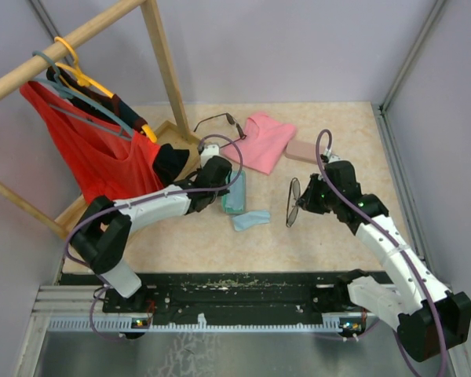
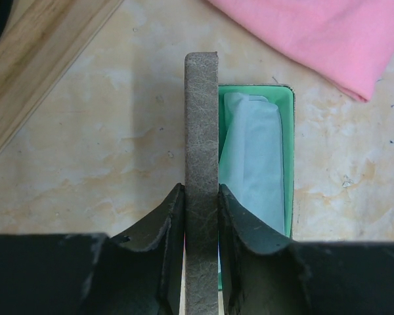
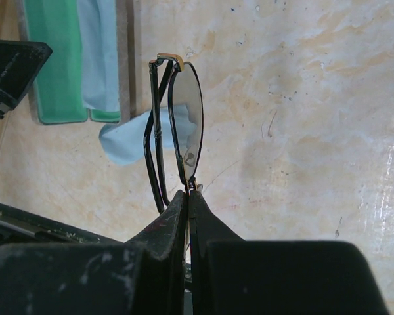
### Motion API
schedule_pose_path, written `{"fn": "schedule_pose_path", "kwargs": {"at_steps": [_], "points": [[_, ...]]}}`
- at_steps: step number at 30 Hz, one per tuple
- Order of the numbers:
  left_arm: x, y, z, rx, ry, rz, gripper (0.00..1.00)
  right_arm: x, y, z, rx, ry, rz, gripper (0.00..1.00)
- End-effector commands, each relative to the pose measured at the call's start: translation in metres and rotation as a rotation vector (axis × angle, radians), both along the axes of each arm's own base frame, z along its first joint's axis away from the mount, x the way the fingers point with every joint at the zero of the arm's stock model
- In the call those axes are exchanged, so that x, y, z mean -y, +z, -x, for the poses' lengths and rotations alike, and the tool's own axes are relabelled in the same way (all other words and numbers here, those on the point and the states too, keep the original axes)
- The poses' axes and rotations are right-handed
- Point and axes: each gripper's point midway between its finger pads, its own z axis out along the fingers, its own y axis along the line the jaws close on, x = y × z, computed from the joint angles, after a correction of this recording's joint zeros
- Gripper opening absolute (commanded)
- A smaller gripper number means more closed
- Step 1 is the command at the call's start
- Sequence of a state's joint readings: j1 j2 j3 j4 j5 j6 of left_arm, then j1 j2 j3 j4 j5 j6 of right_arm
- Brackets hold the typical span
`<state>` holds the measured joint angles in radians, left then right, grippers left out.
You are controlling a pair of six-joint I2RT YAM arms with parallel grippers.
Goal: Organize the sunglasses
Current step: Adjust the sunglasses case at the center of the board.
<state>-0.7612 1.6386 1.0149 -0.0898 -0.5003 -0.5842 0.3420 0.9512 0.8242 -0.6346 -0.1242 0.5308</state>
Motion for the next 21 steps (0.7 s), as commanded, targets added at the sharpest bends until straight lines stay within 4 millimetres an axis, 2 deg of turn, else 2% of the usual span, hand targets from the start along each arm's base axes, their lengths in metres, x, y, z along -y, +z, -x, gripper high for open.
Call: {"fn": "schedule_pose_path", "kwargs": {"at_steps": [1, 6, 12, 21], "points": [[0.002, -0.004, -0.006, 0.012, 0.035, 0.028, 0.31, -0.009, 0.015, -0.01, 0.061, 0.006, -0.062, 0.0], [0.003, -0.008, -0.003, -0.002, 0.029, 0.033, 0.39, -0.023, 0.025, -0.018, 0.088, 0.04, -0.135, 0.0], [0.001, -0.008, -0.001, 0.0, 0.027, 0.04, 0.46, -0.064, 0.042, -0.033, 0.114, 0.166, -0.315, 0.0], [-0.009, -0.016, 0.001, -0.015, 0.031, 0.03, 0.48, -0.102, 0.026, -0.066, 0.068, 0.273, -0.404, 0.0]]}}
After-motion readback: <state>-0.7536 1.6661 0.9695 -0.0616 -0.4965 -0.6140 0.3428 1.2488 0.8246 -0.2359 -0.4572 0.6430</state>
